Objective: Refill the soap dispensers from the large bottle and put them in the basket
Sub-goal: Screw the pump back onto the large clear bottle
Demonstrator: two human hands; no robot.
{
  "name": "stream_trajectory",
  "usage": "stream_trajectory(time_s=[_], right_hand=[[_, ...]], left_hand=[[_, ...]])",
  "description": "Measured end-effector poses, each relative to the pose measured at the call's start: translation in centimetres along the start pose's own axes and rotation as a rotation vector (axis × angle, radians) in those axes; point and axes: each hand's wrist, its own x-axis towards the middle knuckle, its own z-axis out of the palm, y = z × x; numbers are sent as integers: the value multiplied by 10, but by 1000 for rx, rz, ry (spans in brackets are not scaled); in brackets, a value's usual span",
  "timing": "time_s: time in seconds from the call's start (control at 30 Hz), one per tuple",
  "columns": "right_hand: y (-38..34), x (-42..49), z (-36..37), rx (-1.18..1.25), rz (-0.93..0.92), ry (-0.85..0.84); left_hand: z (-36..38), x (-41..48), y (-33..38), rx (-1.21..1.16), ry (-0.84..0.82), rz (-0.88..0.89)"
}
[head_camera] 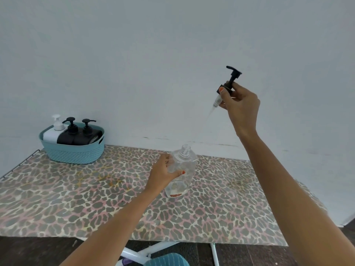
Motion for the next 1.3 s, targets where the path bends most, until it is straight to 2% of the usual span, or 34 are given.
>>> stream_trajectory(time_s=[0.13, 0.4, 0.73, 0.97, 1.3], right_hand=[[4, -5, 4, -27, 5, -22], [-9, 14, 2, -9, -50, 64], [41, -17, 26, -135, 5, -97], [85, -61, 42, -201, 62, -277], [109, -87, 48, -241, 133, -285]], left_hand=[[0, 0, -1, -22, -7, -12], [1, 2, -3, -35, -9, -21], [0, 1, -2, -19, -6, -15], [0, 1, -1, -11, 7, -30], [1, 1, 1, -46, 12, -47]])
